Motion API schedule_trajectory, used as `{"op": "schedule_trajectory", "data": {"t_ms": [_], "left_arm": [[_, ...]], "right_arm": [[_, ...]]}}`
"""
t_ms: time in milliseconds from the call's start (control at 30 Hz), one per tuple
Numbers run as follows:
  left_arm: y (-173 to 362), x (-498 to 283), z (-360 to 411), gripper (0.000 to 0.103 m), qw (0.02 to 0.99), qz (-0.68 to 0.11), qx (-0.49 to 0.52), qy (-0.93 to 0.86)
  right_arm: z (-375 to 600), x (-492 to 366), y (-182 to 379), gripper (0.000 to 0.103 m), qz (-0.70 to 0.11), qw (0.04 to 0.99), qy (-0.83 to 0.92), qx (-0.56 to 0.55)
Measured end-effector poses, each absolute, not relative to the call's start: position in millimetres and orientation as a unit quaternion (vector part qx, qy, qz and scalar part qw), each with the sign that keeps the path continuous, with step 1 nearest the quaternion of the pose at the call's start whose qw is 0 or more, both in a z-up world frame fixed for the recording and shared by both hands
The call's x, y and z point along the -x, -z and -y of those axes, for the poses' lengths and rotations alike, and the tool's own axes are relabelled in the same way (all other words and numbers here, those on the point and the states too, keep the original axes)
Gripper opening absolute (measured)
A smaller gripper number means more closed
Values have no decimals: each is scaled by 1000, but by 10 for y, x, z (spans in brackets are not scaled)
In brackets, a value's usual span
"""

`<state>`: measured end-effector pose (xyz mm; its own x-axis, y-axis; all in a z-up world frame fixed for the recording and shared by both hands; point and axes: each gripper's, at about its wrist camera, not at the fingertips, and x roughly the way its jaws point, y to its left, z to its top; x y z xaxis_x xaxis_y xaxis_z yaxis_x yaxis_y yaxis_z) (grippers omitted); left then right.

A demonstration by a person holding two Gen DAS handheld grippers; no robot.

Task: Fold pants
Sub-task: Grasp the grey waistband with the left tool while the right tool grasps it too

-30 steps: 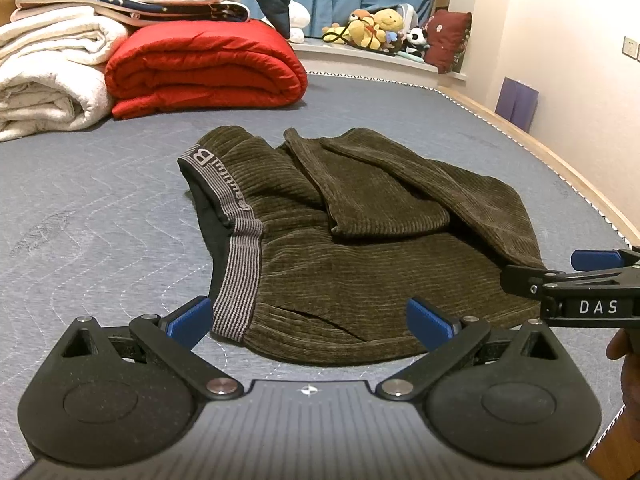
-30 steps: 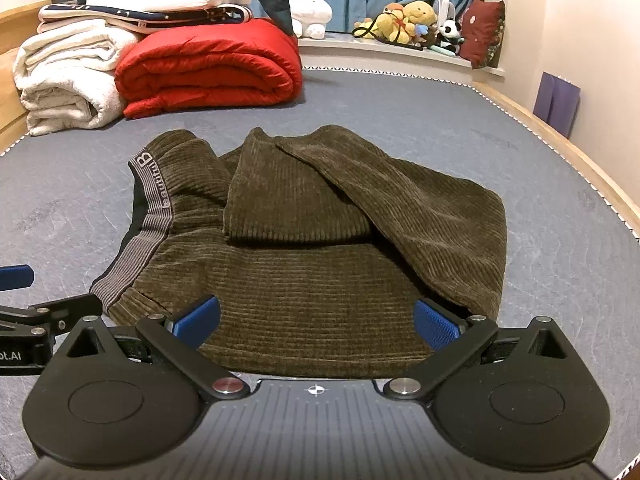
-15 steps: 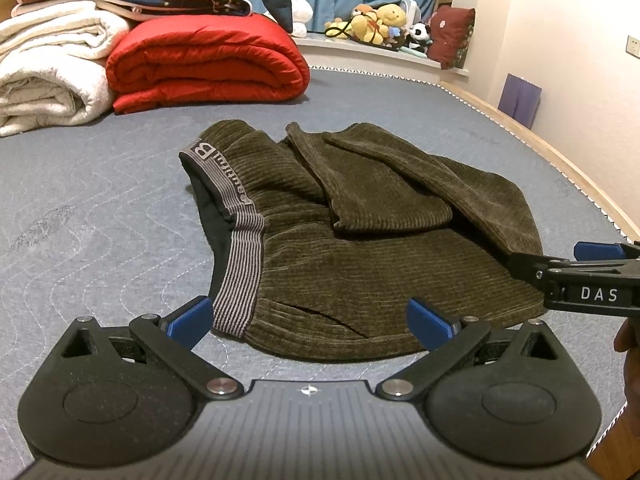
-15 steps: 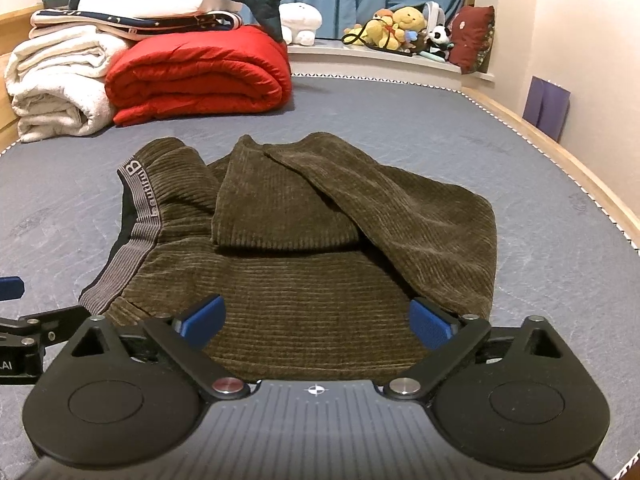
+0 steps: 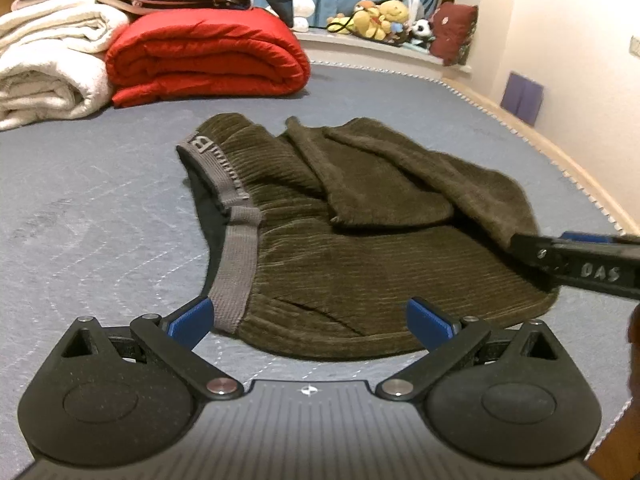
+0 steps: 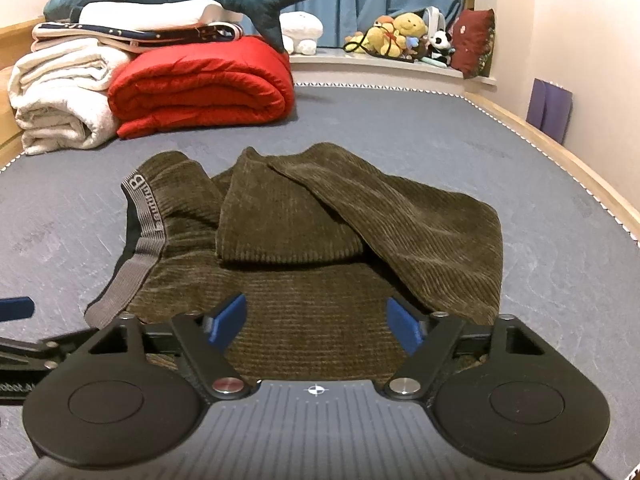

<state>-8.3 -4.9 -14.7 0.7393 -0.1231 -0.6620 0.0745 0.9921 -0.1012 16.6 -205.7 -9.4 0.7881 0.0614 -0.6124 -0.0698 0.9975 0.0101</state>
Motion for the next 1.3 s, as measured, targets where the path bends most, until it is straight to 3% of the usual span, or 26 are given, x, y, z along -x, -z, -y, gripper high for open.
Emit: {"op": "schedule_trajectory", "data": {"t_ms": [33, 67, 100, 133, 167, 267, 367, 500, 700, 767, 833, 867, 1067, 1200, 1300], "left_arm": [[110, 61, 28, 80, 931, -356, 39, 67], [69, 10, 16, 52, 929, -360, 38, 80], [7, -80, -11, 37, 925, -368, 36, 90], [-67, -167, -63, 15, 922, -373, 43, 95], [-148, -250, -136, 8, 920, -374, 55, 100], [-394, -472, -404, 8, 928, -347, 75, 111], [-310, -611, -761, 9, 932, -331, 113, 95], [222, -921, -1125, 12, 878, -421, 214, 79], [674, -1305, -1181, 41, 863, -462, 191, 69], [793, -1391, -1206, 53, 859, -468, 193, 76], [917, -1456, -1268, 66, 856, -466, 207, 82], [961, -1489, -1292, 73, 854, -464, 217, 89], [1140, -1630, -1187, 81, 860, -451, 209, 112], [1187, -1715, -1019, 86, 874, -432, 184, 125], [1237, -1764, -854, 86, 890, -410, 148, 130]], "right_arm": [[2059, -164, 90, 70, -324, 945, -36, 4], [2071, -165, 86, 69, -325, 945, -37, 0], [2082, -169, 80, 66, -326, 945, -36, -6], [2085, -178, 74, 62, -328, 944, -35, -11], [2084, -190, 61, 60, -330, 943, -36, -20], [2020, -210, 11, 55, -324, 944, -51, -26], [1919, -199, -1, 54, -316, 946, -74, -19], [1765, -243, 114, 54, -334, 936, -110, -2], [1517, -456, 460, 55, -382, 912, -147, 24], [1404, -532, 576, 58, -399, 902, -161, 39], [1272, -564, 701, 72, -412, 890, -183, 65], [1189, -576, 776, 74, -415, 886, -191, 85], [891, -625, 1101, 76, -424, 858, -235, 167], [762, -594, 1167, 86, -395, 854, -253, 226], [756, -655, 1138, 80, -398, 853, -262, 214]]}}
